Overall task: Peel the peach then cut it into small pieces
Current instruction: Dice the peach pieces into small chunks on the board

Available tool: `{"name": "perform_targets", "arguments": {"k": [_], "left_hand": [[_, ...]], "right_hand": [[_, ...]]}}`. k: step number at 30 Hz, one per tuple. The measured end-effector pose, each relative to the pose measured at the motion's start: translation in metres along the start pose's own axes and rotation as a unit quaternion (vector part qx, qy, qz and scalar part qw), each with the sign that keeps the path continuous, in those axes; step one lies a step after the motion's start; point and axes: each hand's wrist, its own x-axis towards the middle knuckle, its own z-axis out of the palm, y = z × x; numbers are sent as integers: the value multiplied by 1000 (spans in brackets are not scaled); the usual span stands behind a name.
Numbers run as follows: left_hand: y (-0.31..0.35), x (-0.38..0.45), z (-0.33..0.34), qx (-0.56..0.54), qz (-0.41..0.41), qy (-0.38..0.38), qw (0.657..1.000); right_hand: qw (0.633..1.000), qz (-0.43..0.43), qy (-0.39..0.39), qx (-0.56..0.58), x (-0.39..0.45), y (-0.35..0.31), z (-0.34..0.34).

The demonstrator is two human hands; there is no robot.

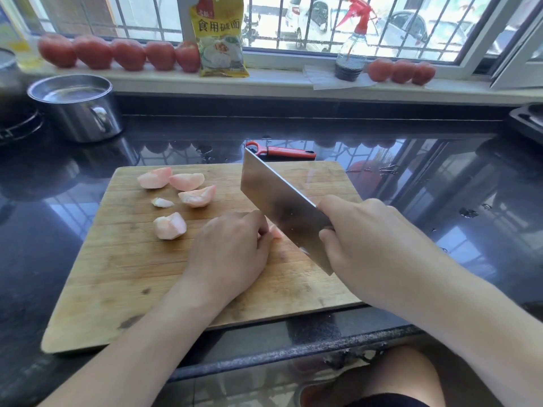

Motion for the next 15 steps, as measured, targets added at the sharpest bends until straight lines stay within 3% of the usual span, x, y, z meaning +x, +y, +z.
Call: {"name": "perform_targets", "arguments": {"k": [15], "left_hand": [[-2, 0, 3, -7, 43, 34, 998]], "right_hand": [[999, -23, -35, -3, 10, -5, 11]]}}
